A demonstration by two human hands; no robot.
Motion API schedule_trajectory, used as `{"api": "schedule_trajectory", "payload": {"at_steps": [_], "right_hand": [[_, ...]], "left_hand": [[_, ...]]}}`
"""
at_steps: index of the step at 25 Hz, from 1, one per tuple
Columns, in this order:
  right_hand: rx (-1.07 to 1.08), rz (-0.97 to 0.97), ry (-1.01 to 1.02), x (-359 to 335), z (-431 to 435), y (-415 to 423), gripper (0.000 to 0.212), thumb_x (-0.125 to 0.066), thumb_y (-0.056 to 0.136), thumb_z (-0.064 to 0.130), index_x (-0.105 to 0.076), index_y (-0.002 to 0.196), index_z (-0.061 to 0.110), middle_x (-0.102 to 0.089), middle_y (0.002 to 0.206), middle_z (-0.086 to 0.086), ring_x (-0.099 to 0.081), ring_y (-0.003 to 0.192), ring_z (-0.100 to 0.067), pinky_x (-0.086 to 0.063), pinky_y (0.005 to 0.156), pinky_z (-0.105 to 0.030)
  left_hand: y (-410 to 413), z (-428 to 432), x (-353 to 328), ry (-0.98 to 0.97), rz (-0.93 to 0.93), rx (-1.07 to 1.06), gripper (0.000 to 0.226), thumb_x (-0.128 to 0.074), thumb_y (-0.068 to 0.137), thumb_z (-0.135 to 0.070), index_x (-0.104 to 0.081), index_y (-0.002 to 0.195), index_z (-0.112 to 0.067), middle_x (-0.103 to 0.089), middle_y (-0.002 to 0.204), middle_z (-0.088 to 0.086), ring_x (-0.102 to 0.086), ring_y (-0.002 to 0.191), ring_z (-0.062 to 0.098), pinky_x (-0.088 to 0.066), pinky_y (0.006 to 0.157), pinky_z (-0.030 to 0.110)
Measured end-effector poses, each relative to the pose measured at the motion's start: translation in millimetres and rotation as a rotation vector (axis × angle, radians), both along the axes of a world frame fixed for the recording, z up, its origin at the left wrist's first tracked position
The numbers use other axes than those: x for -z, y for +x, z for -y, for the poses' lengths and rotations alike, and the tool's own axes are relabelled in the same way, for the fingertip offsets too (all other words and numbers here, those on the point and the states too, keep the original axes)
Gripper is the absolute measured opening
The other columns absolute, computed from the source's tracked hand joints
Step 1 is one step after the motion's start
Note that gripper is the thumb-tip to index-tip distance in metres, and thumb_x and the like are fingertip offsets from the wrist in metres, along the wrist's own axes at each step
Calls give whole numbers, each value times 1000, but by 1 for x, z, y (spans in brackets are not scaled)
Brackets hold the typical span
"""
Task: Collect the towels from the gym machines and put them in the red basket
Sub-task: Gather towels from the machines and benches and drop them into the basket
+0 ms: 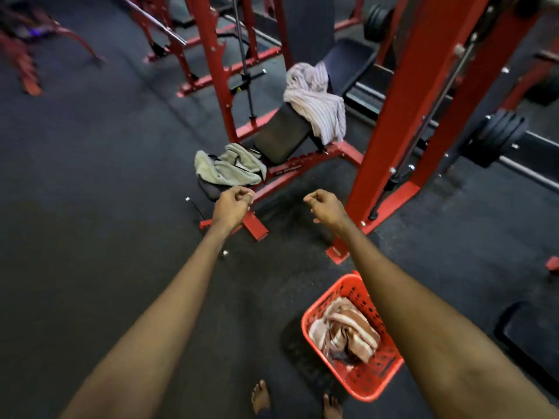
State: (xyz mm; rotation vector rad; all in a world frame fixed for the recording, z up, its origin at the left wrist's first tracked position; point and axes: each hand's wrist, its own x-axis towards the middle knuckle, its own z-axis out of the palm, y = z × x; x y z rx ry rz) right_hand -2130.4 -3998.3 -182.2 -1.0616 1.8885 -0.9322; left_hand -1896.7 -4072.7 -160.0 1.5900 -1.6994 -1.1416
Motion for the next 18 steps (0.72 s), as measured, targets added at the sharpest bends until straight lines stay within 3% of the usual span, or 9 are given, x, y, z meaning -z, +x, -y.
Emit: {"api": "schedule_trajectory", "payload": {"at_steps": [4, 7, 9, 15, 18], "right_hand": [[7, 34, -46, -32, 54, 61, 15, -54, 98, 25, -68, 97, 20, -64, 87, -3, -63, 82, -17, -60, 68, -36], [11, 34, -60, -36, 90, 92, 15, -53, 97, 24, -67, 93, 24, -64, 88, -1, -63, 85, -16, -58, 65, -34], [6, 29, -52, -33, 117, 104, 14, -53, 97, 24, -68, 96, 21, -62, 86, 1, -62, 86, -16, -56, 62, -32], [28, 17, -29, -6, 236, 121, 19, -53, 98, 20, -70, 101, 12, -71, 97, -11, -62, 80, -16, -59, 76, -46], [56, 16, -10, 17, 309, 126, 19, -56, 96, 22, -71, 99, 11, -70, 91, -8, -61, 83, -17, -57, 84, -48]], "left_hand": [[84, 48, -32, -31, 28, -55, 24, -61, 84, -40, -72, 100, -25, -76, 89, 0, -72, 83, 24, -59, 85, 45], [125, 94, -28, -42, 25, -64, 13, -59, 75, -51, -69, 81, -47, -76, 91, 0, -72, 92, 30, -58, 85, 50], [137, 120, -27, -32, 11, -84, 8, -60, 77, -49, -67, 75, -52, -76, 91, 2, -72, 92, 30, -59, 84, 50], [151, 216, -15, -1, 10, -63, 14, -61, 90, -26, -67, 78, -32, -75, 84, -3, -72, 87, 25, -57, 81, 42], [150, 284, -5, 15, -6, -41, 12, -59, 92, -21, -68, 88, -25, -73, 82, -2, -68, 76, 21, -55, 74, 36]]}}
